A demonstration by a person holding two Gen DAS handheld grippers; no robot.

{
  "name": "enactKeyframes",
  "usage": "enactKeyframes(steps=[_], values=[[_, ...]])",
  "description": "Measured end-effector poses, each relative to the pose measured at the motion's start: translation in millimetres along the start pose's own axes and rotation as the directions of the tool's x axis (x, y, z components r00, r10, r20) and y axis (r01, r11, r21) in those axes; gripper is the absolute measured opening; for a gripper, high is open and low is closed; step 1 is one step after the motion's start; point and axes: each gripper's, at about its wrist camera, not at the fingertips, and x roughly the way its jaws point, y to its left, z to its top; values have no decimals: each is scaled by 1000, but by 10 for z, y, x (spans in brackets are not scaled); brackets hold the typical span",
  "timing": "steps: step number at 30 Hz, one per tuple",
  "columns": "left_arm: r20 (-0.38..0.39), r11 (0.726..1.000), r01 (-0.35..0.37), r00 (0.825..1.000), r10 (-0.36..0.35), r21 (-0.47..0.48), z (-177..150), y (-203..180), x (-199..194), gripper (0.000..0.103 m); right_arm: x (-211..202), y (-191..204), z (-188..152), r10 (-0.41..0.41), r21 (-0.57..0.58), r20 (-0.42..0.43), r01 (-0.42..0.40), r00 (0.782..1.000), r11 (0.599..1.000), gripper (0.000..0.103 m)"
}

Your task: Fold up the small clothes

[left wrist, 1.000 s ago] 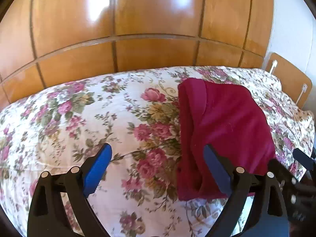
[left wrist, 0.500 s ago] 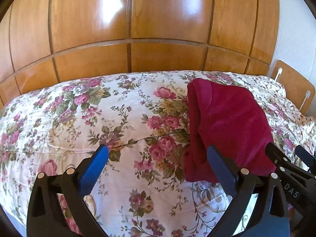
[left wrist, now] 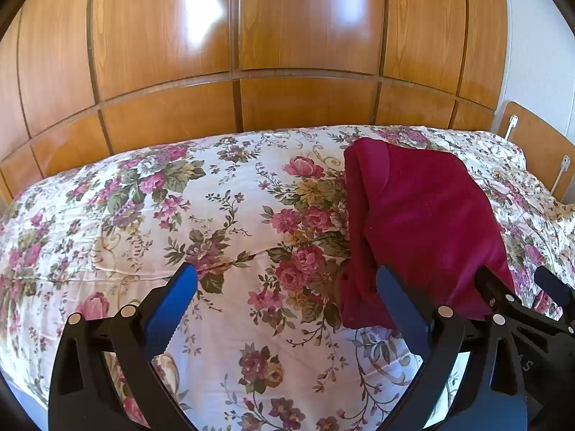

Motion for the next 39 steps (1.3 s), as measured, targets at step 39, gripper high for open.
enactKeyframes(steps=[39], values=[[47,1000,6,999,-5,-27,68,64,-181,99,-94,72,21,17,-2,15,-17,1000,1000,100]])
